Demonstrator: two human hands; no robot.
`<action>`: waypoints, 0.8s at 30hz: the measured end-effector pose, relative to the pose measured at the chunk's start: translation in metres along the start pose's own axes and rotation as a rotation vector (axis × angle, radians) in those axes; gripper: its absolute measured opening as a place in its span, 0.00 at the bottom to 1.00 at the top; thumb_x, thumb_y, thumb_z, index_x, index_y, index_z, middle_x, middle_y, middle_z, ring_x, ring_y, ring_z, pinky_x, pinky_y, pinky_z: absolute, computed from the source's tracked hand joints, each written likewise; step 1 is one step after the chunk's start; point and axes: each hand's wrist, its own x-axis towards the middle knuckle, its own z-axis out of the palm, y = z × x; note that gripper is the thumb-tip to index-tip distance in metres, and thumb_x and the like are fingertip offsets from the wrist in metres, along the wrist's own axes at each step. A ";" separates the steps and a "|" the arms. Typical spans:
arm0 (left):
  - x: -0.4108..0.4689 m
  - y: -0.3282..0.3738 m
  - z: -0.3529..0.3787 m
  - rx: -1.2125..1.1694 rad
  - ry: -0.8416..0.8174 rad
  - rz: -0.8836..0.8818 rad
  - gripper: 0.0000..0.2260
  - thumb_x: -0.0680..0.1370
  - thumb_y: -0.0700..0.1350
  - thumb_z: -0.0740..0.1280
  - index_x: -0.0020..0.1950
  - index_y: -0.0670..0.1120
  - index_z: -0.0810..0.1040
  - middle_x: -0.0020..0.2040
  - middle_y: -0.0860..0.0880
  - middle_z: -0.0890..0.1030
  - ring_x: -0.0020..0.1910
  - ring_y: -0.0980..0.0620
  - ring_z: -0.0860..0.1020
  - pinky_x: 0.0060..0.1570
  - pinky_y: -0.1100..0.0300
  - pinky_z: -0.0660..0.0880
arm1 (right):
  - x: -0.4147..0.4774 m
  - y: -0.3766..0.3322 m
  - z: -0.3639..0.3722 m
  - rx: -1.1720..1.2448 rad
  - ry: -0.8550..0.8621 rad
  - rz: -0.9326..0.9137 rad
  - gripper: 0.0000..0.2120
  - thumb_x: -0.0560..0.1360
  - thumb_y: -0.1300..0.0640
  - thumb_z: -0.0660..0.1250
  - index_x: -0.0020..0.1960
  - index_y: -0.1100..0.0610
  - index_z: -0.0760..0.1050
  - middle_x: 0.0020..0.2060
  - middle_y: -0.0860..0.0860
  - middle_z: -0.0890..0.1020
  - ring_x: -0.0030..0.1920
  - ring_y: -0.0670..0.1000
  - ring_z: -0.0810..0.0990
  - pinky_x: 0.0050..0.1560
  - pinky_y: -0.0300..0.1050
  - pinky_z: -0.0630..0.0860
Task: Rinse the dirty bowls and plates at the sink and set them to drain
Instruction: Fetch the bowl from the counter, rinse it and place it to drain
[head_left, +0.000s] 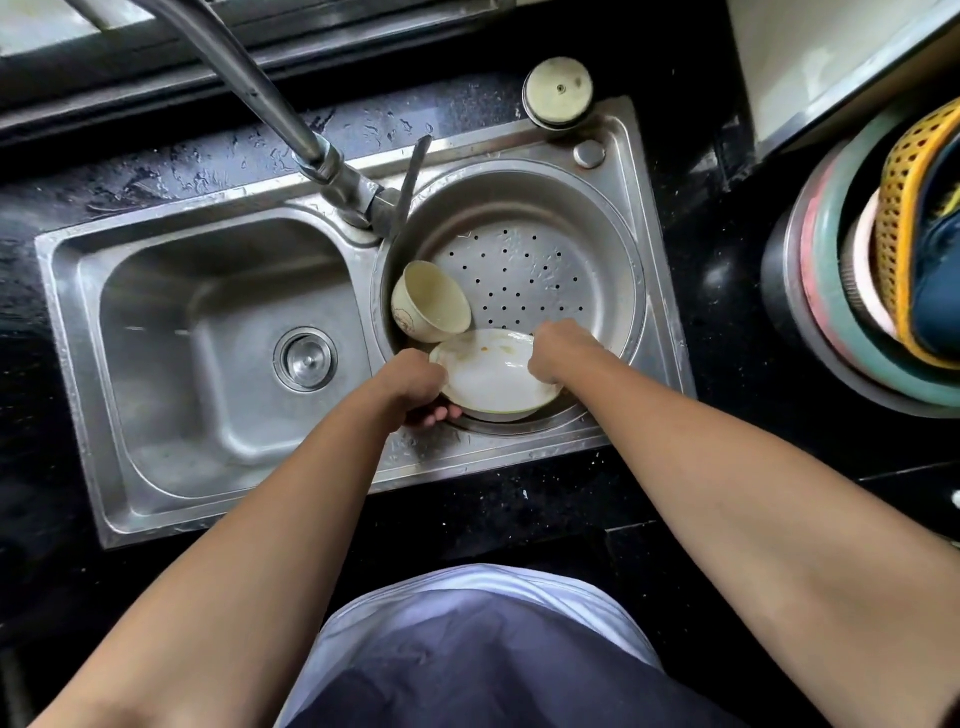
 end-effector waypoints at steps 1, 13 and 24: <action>0.000 0.000 0.001 -0.012 0.003 -0.002 0.13 0.80 0.34 0.54 0.49 0.35 0.78 0.27 0.43 0.83 0.17 0.54 0.71 0.19 0.67 0.68 | 0.000 0.000 0.001 0.007 -0.001 0.007 0.19 0.75 0.62 0.61 0.64 0.60 0.76 0.60 0.59 0.79 0.58 0.62 0.80 0.46 0.47 0.75; -0.003 -0.004 0.001 -0.130 -0.002 -0.034 0.10 0.83 0.38 0.59 0.52 0.34 0.76 0.27 0.44 0.83 0.16 0.54 0.71 0.17 0.66 0.69 | -0.007 0.004 0.013 0.052 0.003 -0.021 0.28 0.78 0.59 0.60 0.77 0.50 0.63 0.69 0.59 0.71 0.65 0.63 0.76 0.57 0.52 0.75; -0.003 -0.004 0.001 -0.153 -0.014 -0.041 0.10 0.82 0.40 0.59 0.55 0.34 0.75 0.28 0.43 0.84 0.18 0.52 0.74 0.19 0.65 0.71 | -0.006 0.002 0.013 0.093 0.002 -0.019 0.23 0.78 0.61 0.60 0.73 0.56 0.70 0.67 0.60 0.73 0.65 0.63 0.77 0.60 0.51 0.75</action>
